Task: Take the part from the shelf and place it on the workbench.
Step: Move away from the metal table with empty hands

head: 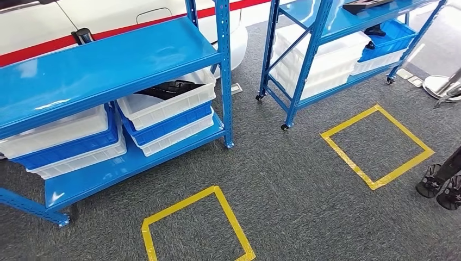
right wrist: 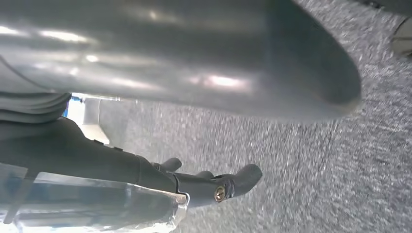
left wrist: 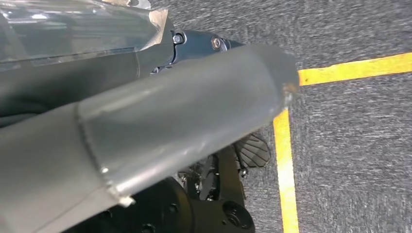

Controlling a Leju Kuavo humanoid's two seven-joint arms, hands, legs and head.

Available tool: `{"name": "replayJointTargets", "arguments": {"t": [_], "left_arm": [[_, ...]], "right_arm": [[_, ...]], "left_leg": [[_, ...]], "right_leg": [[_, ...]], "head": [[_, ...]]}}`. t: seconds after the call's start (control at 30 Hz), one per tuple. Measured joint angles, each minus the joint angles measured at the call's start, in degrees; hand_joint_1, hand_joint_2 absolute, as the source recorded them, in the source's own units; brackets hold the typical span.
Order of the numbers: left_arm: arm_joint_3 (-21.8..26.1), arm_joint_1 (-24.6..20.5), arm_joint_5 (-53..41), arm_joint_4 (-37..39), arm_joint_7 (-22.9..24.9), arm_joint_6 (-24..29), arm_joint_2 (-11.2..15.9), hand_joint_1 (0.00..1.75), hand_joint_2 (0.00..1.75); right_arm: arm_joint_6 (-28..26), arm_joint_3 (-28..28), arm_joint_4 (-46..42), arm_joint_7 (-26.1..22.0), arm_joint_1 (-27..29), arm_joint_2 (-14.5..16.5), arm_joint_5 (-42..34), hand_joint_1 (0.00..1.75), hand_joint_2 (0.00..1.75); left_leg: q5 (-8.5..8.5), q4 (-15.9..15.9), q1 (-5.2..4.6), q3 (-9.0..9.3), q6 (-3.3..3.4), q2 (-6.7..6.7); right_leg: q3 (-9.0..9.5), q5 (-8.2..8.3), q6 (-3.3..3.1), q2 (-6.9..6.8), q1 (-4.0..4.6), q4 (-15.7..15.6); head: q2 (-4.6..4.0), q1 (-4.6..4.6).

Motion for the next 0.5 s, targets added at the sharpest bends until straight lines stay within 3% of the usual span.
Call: {"name": "replayJointTargets", "arguments": {"t": [0.03, 0.1, 0.17, 0.2, 0.23, 0.3, 0.37, 0.4, 0.47, 0.5], "left_arm": [[0.0, 0.0, 0.0, 0.0, -0.1, 0.1, 0.0, 0.00, 0.00], [0.0, -0.1, 0.0, 0.0, -0.1, 0.1, 0.0, 0.00, 0.00], [0.0, -0.1, 0.1, 0.0, -0.1, 0.1, 0.0, 0.00, 0.00], [0.0, 0.0, 0.1, 0.0, -0.1, 0.1, 0.0, 0.00, 0.00], [0.0, 0.0, 0.1, 0.0, -0.1, 0.1, 0.0, 0.00, 0.00], [0.0, 0.0, 0.1, 0.0, -0.1, 0.1, 0.0, 0.00, 0.00], [0.0, -0.2, 0.1, 0.0, -0.1, 0.1, 0.0, 0.00, 0.00], [0.0, -0.2, 0.1, 0.0, -0.1, 0.1, 0.0, 0.00, 0.00], [0.0, -0.2, 0.1, 0.0, -0.1, 0.1, 0.0, 0.00, 0.00], [0.0, -0.1, 0.1, 0.0, -0.1, 0.1, 0.0, 0.00, 0.00]], "right_arm": [[0.0, 0.0, 0.0, 0.0, 0.0, 0.0, 0.0, 0.00, 0.00], [0.0, 0.1, 0.0, -0.2, 0.2, 0.1, 0.0, 0.00, 0.00], [0.0, 0.1, 0.0, -0.3, 0.4, 0.1, 0.0, 0.00, 0.00], [0.0, 0.1, 0.0, -0.3, 0.4, 0.0, 0.0, 0.00, 0.00], [0.0, 0.2, 0.0, -0.3, 0.3, 0.0, 0.0, 0.00, 0.00], [0.0, 0.3, 0.0, -0.4, 0.2, 0.1, 0.0, 0.00, 0.00], [0.0, 0.3, 0.0, -0.5, 0.0, 0.1, 0.0, 0.00, 0.00], [0.0, 0.3, 0.0, -0.5, 0.0, 0.2, 0.0, 0.00, 0.00], [0.0, 0.4, 0.0, -0.5, -0.3, 0.2, 0.0, 0.00, 0.00], [0.0, 0.4, 0.0, -0.5, -0.3, 0.2, 0.1, 0.00, 0.00]], "left_leg": [[-1.04, 1.7, -0.01, -0.79, -0.23, 1.76], [-4.64, 8.1, -0.04, -3.89, -0.65, 5.40], [-7.19, 14.7, 0.16, -7.19, -0.95, 6.45], [-6.97, 15.5, 0.22, -7.64, -0.98, 6.66], [-5.69, 14.0, 0.25, -6.84, -0.90, 6.94], [-2.17, 6.3, 0.04, -2.75, -0.35, 8.93], [-0.50, 0.7, -0.44, 0.14, 0.29, 10.79], [-0.49, -0.1, -0.69, 0.46, 0.54, 10.99], [-0.09, -0.8, -0.65, 0.69, 1.07, 9.53], [0.25, -1.4, -0.51, 1.06, 1.34, 8.90]], "right_leg": [[0.06, 0.06, -0.46, -0.81, -0.09, -0.1], [0.11, -0.08, -1.22, -2.53, 0.17, -0.1], [0.12, -0.29, -1.49, -4.38, 0.45, -0.1], [0.14, -0.37, -1.56, -5.25, 0.53, -0.1], [0.22, -0.45, -1.60, -6.06, 0.58, -0.1], [0.52, -0.68, -1.53, -7.42, 0.74, -0.1], [0.77, -0.99, -1.11, -8.55, 1.06, -0.1], [0.91, -1.10, -0.84, -9.12, 1.14, -0.2], [1.32, -1.28, -0.23, -10.03, 1.22, -0.4], [1.42, -1.54, 0.01, -9.59, 1.22, -0.2]], "head": [[0.00, -0.19], [-0.01, -0.54], [-0.01, -0.64], [0.00, -0.66], [-0.01, -0.65], [-0.01, -0.67], [-0.01, -0.59], [0.00, -0.54], [0.00, -0.54], [0.00, -0.48]]}}
